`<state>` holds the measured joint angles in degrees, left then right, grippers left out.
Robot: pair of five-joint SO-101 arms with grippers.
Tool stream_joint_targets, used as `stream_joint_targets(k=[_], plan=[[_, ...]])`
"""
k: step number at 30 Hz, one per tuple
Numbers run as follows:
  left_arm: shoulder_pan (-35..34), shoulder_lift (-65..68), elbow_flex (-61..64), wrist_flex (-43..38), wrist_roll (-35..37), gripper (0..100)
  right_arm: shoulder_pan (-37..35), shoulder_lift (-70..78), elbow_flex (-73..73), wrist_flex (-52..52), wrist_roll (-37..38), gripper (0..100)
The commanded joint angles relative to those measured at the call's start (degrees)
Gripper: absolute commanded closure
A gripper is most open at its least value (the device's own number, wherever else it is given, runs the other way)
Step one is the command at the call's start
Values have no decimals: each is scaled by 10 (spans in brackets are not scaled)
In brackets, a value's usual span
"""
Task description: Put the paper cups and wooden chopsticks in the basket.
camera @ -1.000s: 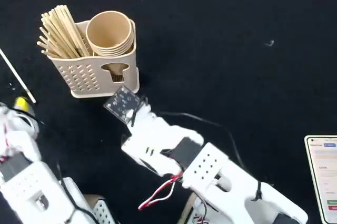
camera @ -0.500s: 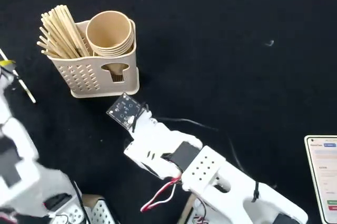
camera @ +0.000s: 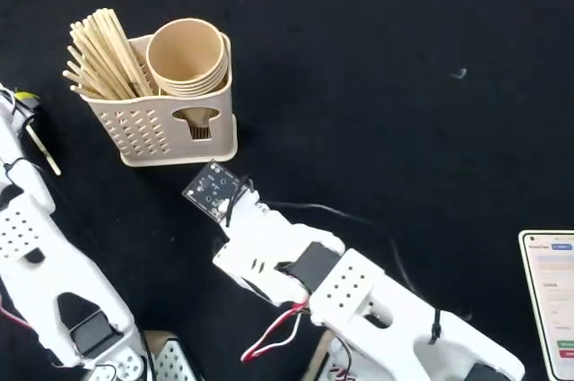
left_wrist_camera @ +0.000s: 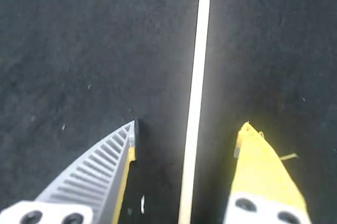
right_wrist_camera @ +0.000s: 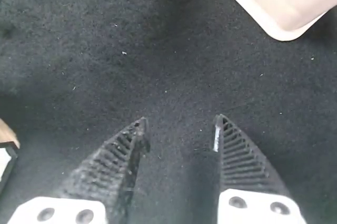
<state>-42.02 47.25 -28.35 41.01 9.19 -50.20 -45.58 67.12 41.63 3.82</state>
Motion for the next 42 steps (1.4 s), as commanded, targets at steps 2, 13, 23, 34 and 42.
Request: stream_joint_targets(k=[2,13,23,34,42], plan=[[2,74,-132,-8,4,733,-6,-12,-3,-11,1,804],[2,135,-208,100,1,969,-6,-12,-3,-11,1,804],[2,130,-522,436,1,971,-6,-12,-3,-11,1,804],[-17,22,-670,583,-11,971,-6,-12,-2,-11,0,804],[-22,-174,-669,600,-11,971,-6,-12,-2,-11,-1,804]])
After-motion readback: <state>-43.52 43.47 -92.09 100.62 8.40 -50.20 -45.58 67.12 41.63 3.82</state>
